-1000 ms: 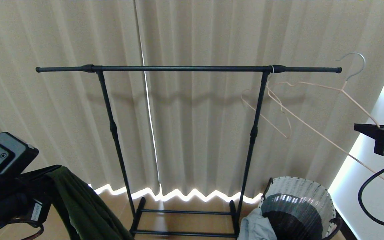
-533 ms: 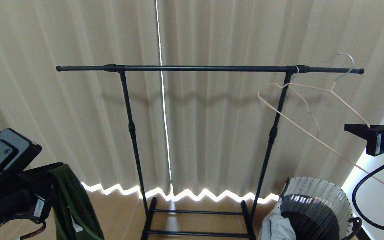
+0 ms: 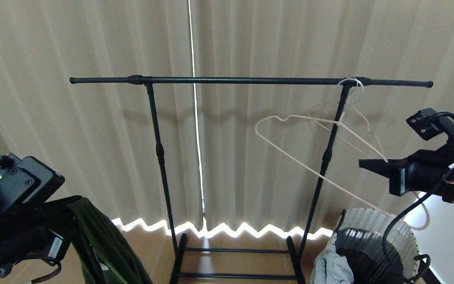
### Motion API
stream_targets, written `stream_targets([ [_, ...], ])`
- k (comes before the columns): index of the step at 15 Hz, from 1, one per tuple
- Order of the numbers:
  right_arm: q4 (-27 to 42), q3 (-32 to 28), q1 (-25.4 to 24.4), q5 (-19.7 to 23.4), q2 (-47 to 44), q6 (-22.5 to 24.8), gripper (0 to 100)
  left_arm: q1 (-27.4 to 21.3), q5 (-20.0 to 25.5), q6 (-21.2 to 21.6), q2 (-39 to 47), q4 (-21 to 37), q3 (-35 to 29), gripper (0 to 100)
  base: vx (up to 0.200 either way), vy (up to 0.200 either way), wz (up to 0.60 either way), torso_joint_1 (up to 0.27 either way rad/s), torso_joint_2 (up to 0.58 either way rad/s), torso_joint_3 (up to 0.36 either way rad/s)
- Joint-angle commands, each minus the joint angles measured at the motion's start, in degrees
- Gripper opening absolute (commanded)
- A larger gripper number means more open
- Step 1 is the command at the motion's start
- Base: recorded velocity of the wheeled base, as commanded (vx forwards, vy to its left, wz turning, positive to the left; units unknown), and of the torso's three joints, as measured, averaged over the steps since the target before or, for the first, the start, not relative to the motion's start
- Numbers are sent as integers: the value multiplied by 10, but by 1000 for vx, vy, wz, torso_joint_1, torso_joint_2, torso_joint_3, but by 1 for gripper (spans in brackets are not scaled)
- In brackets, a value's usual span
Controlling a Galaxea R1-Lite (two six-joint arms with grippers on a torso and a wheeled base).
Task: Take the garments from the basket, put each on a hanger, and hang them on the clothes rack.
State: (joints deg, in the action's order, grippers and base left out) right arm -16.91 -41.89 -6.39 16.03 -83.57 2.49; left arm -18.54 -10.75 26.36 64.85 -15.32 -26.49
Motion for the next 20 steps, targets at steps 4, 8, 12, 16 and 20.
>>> stream_targets([
  [4,-2,3,-151,-21,-29,-70,0,-40,-92,-11,128,3,-100,0,0,0,0,0,0,0],
  [8,-7,11,-227,-20,-26,-141,0,-44,-156,-89,253,3,-216,0,0,0,0,0,0,0],
  [12,-10,16,-289,-19,-21,-145,0,-44,-226,-148,339,3,-300,0,0,0,0,0,0,0],
  [16,-9,16,-346,-19,-11,-159,0,-45,-226,-159,345,2,-313,0,0,0,0,0,0,0],
  [20,-10,10,-352,-21,-34,-158,0,-55,-226,-158,343,3,-313,0,0,0,0,0,0,0],
])
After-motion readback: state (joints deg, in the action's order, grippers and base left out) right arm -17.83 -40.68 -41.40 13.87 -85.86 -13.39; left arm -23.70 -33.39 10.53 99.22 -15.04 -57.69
